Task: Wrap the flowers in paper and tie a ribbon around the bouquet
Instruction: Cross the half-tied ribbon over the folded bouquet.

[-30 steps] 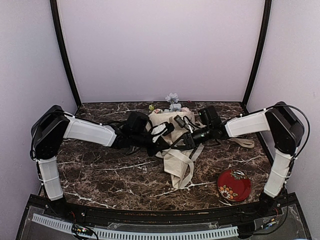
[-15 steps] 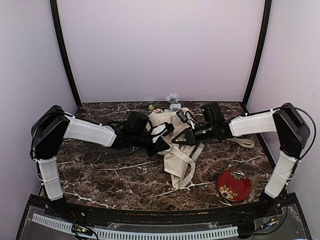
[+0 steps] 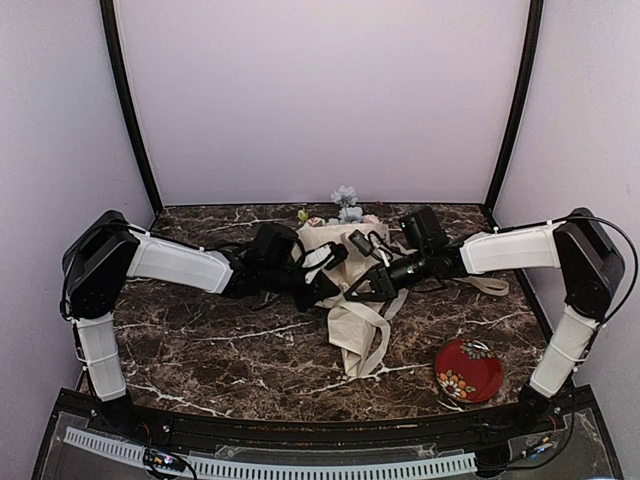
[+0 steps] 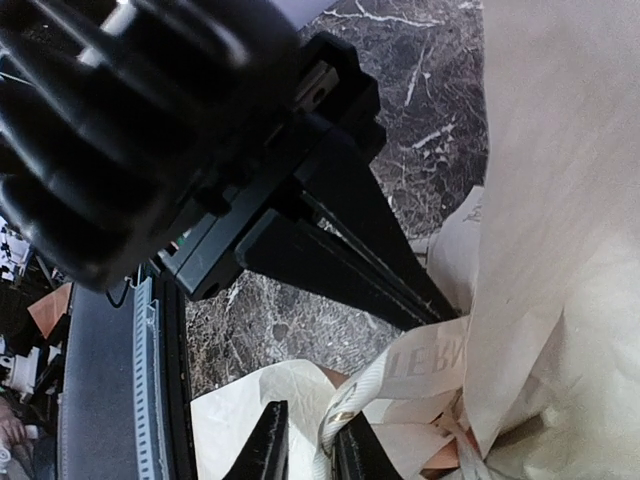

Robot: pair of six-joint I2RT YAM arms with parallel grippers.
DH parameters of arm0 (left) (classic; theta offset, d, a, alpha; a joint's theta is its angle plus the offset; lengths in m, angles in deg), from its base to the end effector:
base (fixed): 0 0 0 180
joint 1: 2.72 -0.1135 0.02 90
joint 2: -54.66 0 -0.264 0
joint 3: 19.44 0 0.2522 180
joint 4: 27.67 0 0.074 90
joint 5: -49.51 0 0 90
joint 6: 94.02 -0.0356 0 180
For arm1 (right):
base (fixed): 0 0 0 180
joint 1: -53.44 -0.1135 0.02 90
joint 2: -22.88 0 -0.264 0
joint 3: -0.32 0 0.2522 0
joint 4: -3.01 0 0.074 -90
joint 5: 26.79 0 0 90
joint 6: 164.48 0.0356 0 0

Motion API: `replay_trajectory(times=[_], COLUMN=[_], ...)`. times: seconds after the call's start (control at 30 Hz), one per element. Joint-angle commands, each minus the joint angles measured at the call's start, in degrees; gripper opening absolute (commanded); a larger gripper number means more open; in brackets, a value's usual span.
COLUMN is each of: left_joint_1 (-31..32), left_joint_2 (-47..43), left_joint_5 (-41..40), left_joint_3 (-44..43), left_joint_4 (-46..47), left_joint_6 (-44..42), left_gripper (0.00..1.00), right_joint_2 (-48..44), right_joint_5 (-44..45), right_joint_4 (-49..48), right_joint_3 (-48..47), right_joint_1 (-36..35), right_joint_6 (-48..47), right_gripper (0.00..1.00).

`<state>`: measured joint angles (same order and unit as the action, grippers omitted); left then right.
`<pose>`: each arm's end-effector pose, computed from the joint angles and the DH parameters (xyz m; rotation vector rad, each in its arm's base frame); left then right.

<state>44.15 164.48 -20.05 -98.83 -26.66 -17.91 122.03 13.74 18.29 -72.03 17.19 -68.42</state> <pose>0.2784 -0.3154 0.1814 1.2635 1.7143 -0.7173 0.2737 0.2342 0.1953 -1.0594 2.1096 1.3645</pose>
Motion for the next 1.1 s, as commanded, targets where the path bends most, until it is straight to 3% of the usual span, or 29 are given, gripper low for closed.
replay_trajectory(times=[0.0,0.1,0.3,0.67,0.83,0.97,1.07], left_joint_1=[0.0,0.05,0.08,0.04,0.04,0.03,0.02], left_joint_2=[-0.84,-0.84,-0.55,0.78,0.83,0.83,0.79], left_joint_5=[0.69,2.74,4.47,4.93,5.09,5.06,4.89], left_joint_3=[-0.84,-0.51,0.33,-0.12,-0.12,-0.14,-0.2], left_joint_4=[2.09,3.71,5.43,4.16,4.14,4.05,3.88], left_joint_6=[1.4,2.28,3.08,2.31,2.2,2.14,1.95], left_gripper=[0.0,0.0,0.0,0.0,0.0,0.0,0.0], right_joint_2=[-0.8,-0.22,-3.12,-5.25,-5.5,-4.26,0.04], right_joint_5=[-0.4,3.27,6.0,3.05,6.33,12.35,10.35], right_joint_4=[6.4,14.12,19.62,14.65,7.56,1.21,3.26], right_joint_3=[-1.51,-3.93,-4.91,-4.67,-3.75,-2.01,-3.37], right_joint_1=[-0.76,-1.15,-1.03,4.08,7.34,7.74,7.24], right_joint_6=[-4.01,-8.32,-10.77,-6.01,0.05,4.53,2.56], right_gripper=[0.21,0.27,0.36,0.61,0.54,0.28,0.23])
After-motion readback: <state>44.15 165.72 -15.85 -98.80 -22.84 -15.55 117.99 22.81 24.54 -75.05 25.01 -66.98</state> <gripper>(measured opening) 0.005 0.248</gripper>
